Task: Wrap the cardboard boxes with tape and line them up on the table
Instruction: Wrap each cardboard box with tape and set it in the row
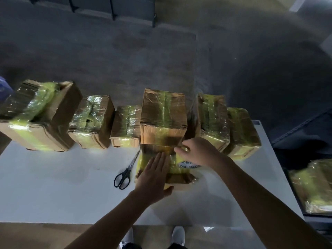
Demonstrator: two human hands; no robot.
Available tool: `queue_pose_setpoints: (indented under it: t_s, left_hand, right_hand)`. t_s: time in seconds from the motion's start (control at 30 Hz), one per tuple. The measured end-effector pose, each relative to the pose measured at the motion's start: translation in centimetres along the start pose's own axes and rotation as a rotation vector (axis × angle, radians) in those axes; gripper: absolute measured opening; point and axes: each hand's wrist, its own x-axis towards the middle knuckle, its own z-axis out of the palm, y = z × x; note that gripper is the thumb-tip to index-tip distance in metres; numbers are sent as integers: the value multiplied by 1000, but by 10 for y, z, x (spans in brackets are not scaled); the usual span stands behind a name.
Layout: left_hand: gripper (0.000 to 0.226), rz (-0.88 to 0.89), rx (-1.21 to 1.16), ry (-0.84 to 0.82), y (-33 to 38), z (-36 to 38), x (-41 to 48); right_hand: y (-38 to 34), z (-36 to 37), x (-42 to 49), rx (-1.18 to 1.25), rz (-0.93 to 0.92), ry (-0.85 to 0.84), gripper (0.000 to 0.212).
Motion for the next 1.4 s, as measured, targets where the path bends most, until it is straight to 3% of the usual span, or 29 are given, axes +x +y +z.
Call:
queue_pose_setpoints:
  t_s: [0.1,0.17,0.3,0.47,0.6,0.73,0.87,0.93,1.13,1.23,1.4]
  left_hand:
    - [107,14,-5,-28,3,-5,2]
    - [107,17,-23,1,4,-8,2]
    - [103,26,19,28,4,-10,3]
    - [101,11,59,-109,8,-9,7]
    - [98,-29,113,-166,18,-17,12]
    - [77,-5,155,-160,43,-32,25]
    - [100,26,213,-306,66,-37,39]
    - [96,17,259,-359,73,-37,48]
    - [74,-21,160,-370,71,-46,58]
    - [81,-3,101,-348,59,-52,48]
    - [96,-26,40,-133,13,-68,24]
  right_hand:
    - [20,-7,-11,428,80,-94,30]
    - [27,-5,-14,538,123,-100,24]
    - [42,1,-23,254,14,43,34]
    - [76,16,-45,-87,158,-9,43]
    - [76,35,-38,-136,196,-68,45]
    - [73,44,-32,-163,169,-105,37]
    - [74,49,-34,-107,181,-82,29]
    - [75,51,-35,-106,181,-63,31]
    - [76,56,-40,106,310,-132,40]
    - [77,46,-42,218,251,-146,38]
    - [55,1,-29,630,84,48,21]
